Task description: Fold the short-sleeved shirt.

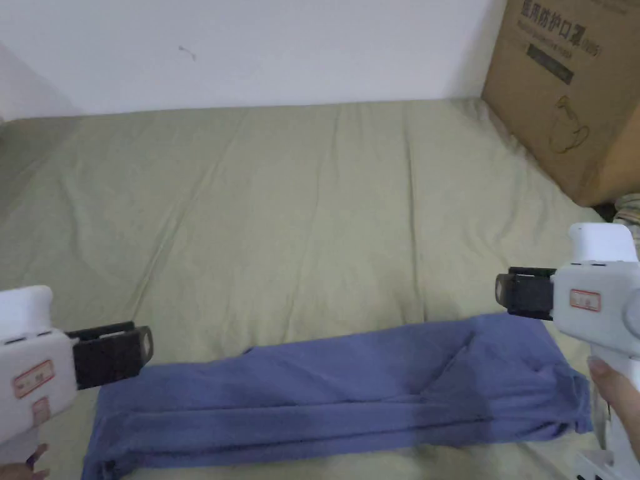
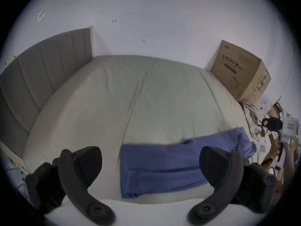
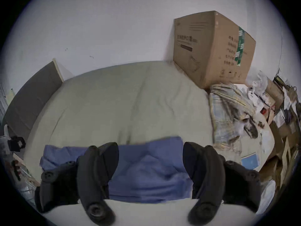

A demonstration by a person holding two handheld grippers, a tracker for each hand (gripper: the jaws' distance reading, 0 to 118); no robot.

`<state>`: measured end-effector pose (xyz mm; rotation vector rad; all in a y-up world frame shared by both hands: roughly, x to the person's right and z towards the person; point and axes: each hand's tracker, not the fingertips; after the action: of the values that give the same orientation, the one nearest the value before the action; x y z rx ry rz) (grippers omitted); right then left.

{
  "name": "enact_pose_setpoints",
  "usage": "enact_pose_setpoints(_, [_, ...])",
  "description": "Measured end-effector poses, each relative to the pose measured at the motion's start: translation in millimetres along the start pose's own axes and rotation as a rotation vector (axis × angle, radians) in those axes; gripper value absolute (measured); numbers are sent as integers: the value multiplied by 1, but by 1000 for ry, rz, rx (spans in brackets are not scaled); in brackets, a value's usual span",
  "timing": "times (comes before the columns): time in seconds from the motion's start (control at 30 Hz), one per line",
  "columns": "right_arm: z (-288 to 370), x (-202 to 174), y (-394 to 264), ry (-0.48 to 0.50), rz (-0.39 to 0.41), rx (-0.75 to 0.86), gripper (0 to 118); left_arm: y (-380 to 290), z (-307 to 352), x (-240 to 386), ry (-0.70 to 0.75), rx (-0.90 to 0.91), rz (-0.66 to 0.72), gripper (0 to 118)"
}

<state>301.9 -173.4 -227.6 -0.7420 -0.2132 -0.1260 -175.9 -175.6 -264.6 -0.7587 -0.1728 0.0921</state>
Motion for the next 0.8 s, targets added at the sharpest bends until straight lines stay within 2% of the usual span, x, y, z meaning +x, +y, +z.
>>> enact_pose_setpoints(0.1, [-13,-31,-6,20,31,-41,87,2,-15,21,-17,-20,5,117])
enact_pose_setpoints(0.13, [-18,-41,-11,5,53,-49,76,0,-19,27,-26,-32,6,109])
enact_pose_setpoints(0.17, [-21,-48,-15,7,79,-57,46,-2,-22,33,-40,-45,3,94])
enact_pose_setpoints(0.2, [-23,-54,-18,16,89,-53,5,-4,-24,37,-72,-51,-5,65])
enact_pose_setpoints(0.23, [-27,-61,-20,6,110,-62,1,-9,-30,40,-69,-52,-9,11])
enact_pose_setpoints(0.27, [-35,-64,-24,-10,134,-104,1,-12,-36,45,-64,-69,-25,0])
enact_pose_setpoints(0.3, [-38,-66,-29,-6,120,-93,1,-16,-41,49,-20,-98,-43,0])
enact_pose_setpoints(0.43, [-45,-67,-34,7,101,-126,1,-18,-47,50,-42,-89,-27,1])
enact_pose_setpoints(0.53, [-48,-70,-35,-32,139,-138,1,-16,-48,28,-48,-90,10,1])
enact_pose_setpoints(0.57, [-49,-71,-36,-47,155,-137,1,-13,-48,11,-80,-94,69,1])
enact_pose_setpoints(0.63, [-51,-70,-37,-62,166,-140,1,-11,-52,-32,-198,-109,219,1])
enact_pose_setpoints(0.73, [-53,-70,-37,-56,169,-154,1,-19,-67,-109,-521,-171,472,4])
enact_pose_setpoints(0.77, [-55,-70,-39,-52,169,-160,1,-23,-71,-130,-606,-186,538,11])
enact_pose_setpoints(0.8, [-55,-73,-38,-50,171,-165,1,-29,-74,-147,-618,-184,562,26])
